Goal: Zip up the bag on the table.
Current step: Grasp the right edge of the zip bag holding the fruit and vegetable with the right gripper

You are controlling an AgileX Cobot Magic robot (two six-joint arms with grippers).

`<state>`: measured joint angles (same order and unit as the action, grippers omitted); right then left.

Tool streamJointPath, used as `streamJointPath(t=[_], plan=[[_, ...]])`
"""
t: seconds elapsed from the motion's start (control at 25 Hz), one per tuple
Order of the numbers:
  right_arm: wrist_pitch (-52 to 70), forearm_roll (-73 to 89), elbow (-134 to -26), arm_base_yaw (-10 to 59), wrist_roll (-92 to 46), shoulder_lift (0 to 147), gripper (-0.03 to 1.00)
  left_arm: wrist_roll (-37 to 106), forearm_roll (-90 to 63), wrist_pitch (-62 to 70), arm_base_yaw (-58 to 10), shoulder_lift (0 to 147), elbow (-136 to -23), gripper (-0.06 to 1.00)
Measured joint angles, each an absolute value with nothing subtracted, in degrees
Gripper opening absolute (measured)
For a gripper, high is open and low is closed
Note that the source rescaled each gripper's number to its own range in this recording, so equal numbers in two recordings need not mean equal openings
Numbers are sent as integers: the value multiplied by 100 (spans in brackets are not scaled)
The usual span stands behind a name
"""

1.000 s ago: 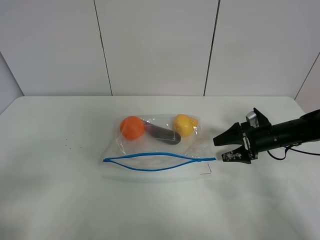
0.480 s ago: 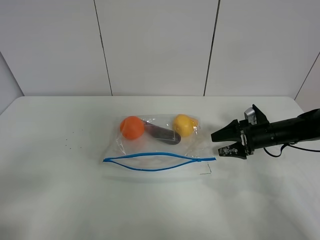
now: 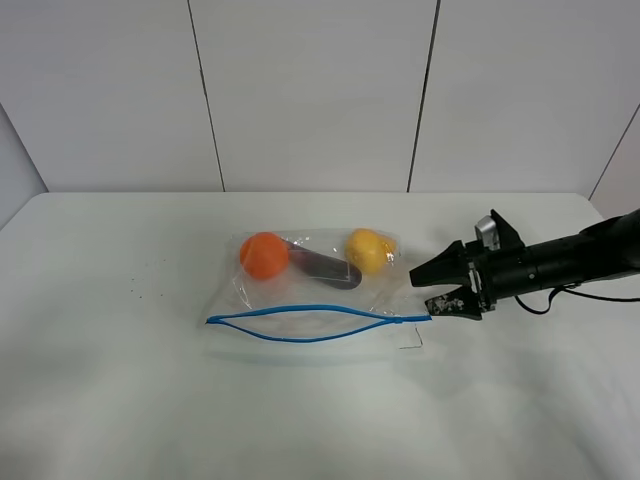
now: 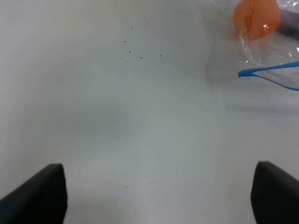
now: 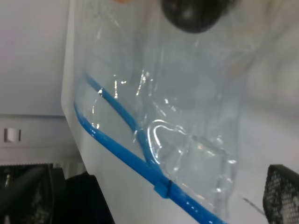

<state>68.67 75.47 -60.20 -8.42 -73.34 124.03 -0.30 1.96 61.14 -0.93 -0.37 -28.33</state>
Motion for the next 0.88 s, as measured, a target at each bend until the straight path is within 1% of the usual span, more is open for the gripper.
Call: streamJointPath(t=[0.2, 0.88], plan=[[6775, 7638, -6020, -685, -7296, 12403, 100, -30, 196, 6114, -93, -37, -2833, 85], [6762, 7763, -6020, -648, -7098, 12403, 100, -30, 196, 6114, -93, -37, -2833, 85]])
